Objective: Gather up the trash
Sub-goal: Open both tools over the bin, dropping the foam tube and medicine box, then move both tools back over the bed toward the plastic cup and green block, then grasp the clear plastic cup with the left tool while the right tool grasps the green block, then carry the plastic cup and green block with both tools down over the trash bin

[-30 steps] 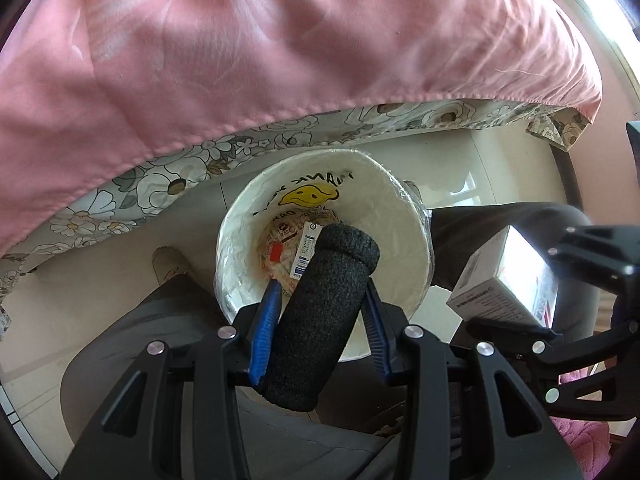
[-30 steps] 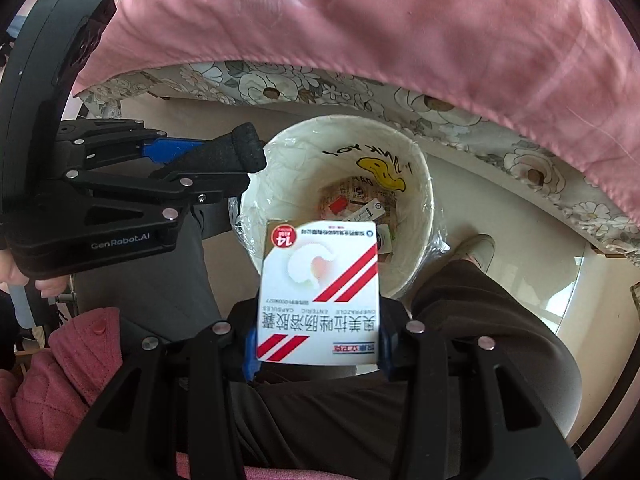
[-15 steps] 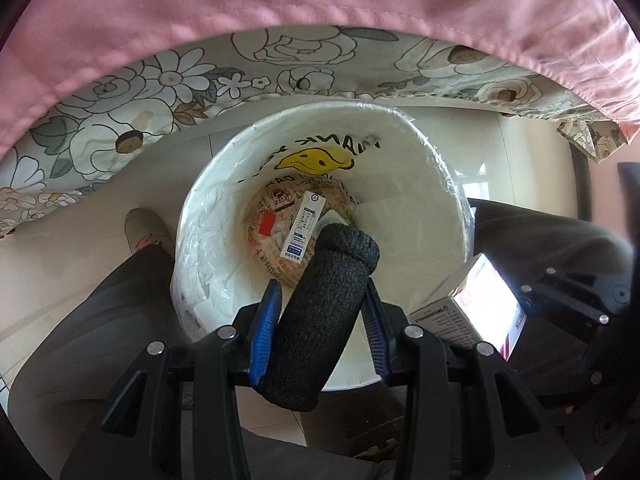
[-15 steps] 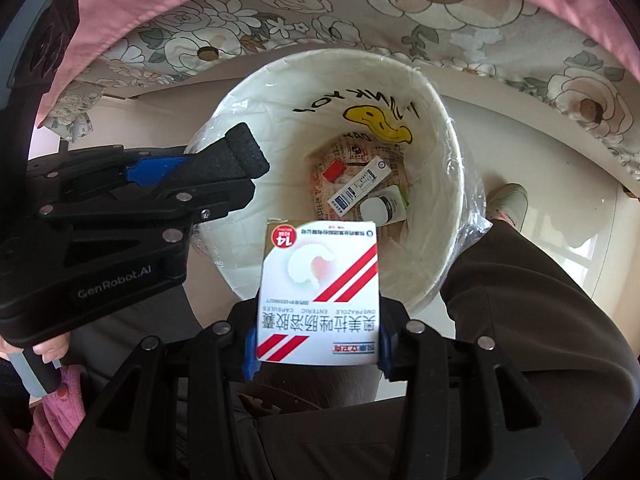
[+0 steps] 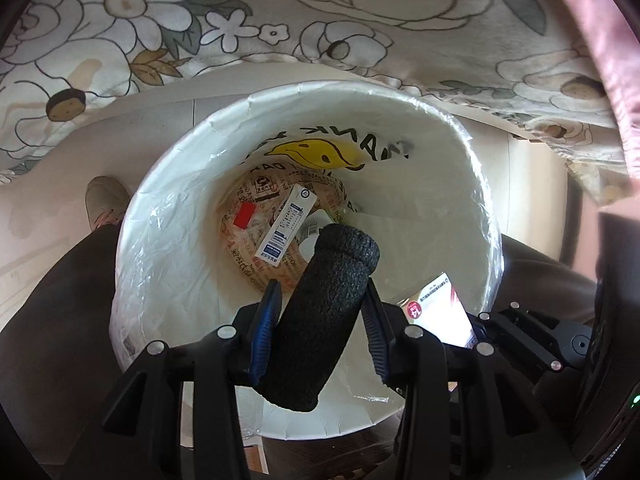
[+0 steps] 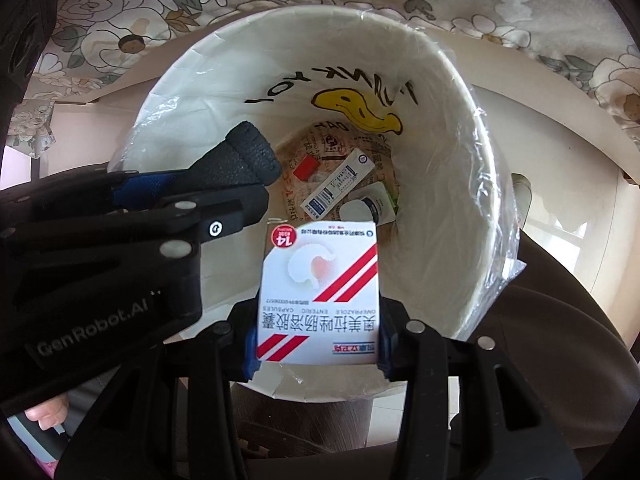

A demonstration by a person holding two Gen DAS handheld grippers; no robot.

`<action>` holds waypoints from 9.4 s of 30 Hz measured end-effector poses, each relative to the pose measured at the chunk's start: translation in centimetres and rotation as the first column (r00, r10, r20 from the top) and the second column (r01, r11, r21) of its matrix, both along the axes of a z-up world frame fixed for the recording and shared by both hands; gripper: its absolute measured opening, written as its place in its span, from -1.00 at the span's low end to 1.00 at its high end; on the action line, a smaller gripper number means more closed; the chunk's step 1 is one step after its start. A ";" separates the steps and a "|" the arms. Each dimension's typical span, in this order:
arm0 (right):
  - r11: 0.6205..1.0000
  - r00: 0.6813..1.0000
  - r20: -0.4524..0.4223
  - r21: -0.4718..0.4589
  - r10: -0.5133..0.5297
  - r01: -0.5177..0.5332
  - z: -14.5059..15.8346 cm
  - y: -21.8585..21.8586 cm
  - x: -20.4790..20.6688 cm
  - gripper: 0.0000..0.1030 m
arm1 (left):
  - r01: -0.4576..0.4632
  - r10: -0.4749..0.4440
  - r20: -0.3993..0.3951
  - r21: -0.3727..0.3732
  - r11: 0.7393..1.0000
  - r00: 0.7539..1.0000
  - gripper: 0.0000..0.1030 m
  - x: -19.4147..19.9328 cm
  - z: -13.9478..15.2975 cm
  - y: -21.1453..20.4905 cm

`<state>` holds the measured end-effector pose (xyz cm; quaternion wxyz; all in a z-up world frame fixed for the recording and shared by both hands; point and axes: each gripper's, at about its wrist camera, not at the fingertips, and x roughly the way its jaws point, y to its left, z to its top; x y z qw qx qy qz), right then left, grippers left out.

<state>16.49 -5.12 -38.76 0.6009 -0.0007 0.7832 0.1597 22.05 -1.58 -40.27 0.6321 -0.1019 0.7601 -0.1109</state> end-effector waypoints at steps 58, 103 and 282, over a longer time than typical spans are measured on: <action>0.996 0.967 0.246 0.042 0.060 -0.073 14.4 -3.9 -2.7 -0.02 | -0.034 0.003 0.409 0.067 0.997 0.912 0.12 -3.5 18.2 5.4; 0.979 0.456 0.875 -0.091 0.166 -0.183 45.9 -7.1 22.6 0.31 | -0.198 -0.122 0.847 0.258 0.946 0.518 0.66 16.5 40.2 14.3; 0.978 0.975 0.164 0.120 0.152 -0.173 7.0 0.2 -1.0 -0.29 | 0.089 -0.095 0.114 0.056 0.994 0.989 -0.07 -1.3 4.6 0.6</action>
